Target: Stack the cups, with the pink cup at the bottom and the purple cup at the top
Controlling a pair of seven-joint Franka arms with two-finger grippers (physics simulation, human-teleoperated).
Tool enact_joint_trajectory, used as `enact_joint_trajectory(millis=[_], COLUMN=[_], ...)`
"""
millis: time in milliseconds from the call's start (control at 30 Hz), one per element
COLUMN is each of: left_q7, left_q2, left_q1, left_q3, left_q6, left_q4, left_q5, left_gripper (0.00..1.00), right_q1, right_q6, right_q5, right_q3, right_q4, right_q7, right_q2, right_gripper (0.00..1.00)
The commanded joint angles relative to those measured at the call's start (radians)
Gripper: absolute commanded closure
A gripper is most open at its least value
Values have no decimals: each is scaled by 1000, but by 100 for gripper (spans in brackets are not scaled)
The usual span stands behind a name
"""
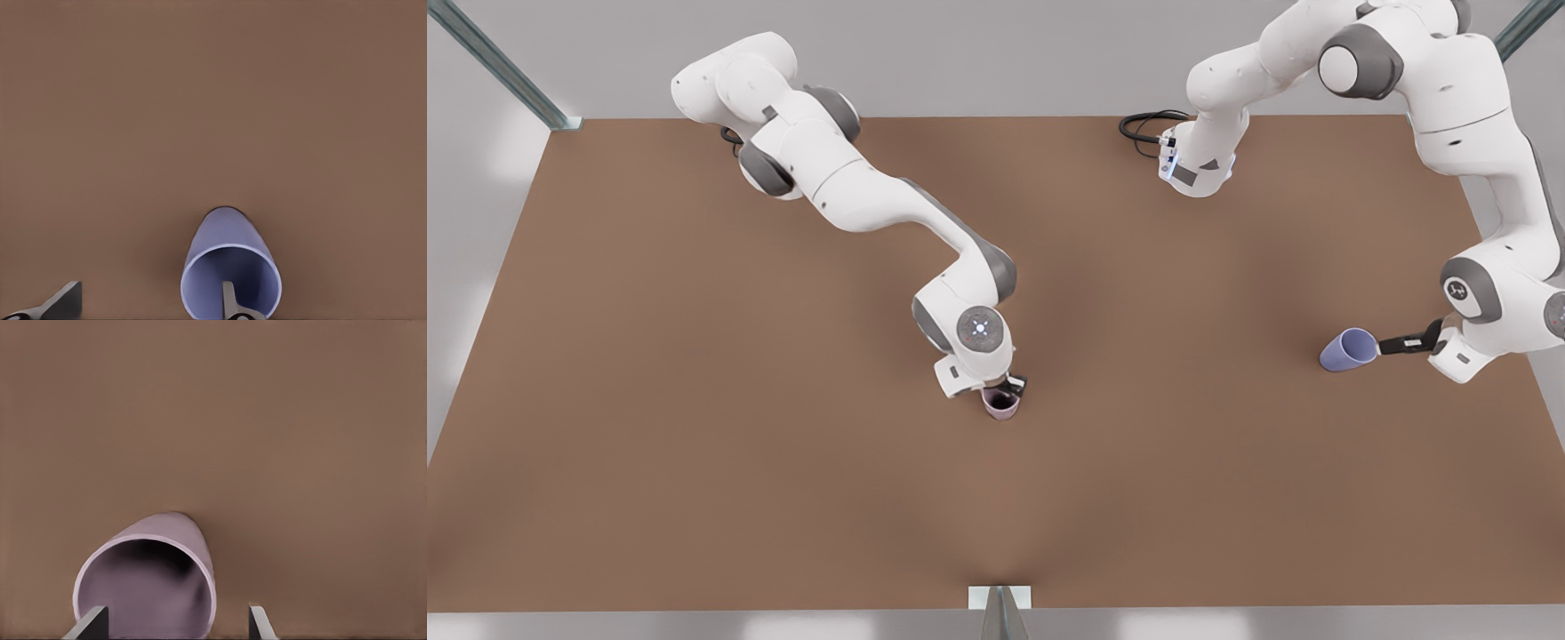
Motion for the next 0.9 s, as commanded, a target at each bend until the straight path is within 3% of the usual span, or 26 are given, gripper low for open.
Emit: enact_joint_trajectory(millis=[0,100,167,233,367,500,867], left_q7=[0,2,5,8,9,9,-8], left_q2=[1,1,-10,-8,-17,-14,-11], left_q1=[0,5,26,31,33,33,33], left_q3=[0,2,15,15,14,14,14], left_q6=[1,-8,-4,-5,1,7,81], left_q4=[0,-15,-40,-43,-97,-107,-124], left_q5=[-2,4,6,6,6,4,-9], left_gripper=[0,0,0,0,0,0,0], right_q1=[-5,-85,-361,-555,-740,-690,-653], right_q6=[-16,-133,-122,-156,-251,-119,-112], right_q5=[2,25,25,71,79,76,80], right_q3=[3,3,1,-5,-7,16,18], right_q4=[0,-63,-422,-581,-586,-742,-666], right_q7=[-10,-151,-441,-772,-1142,-1024,-1049], right_q2=[-13,-221,-573,-748,-779,-843,-759], right_gripper=[0,0,0,0,0,0,0])
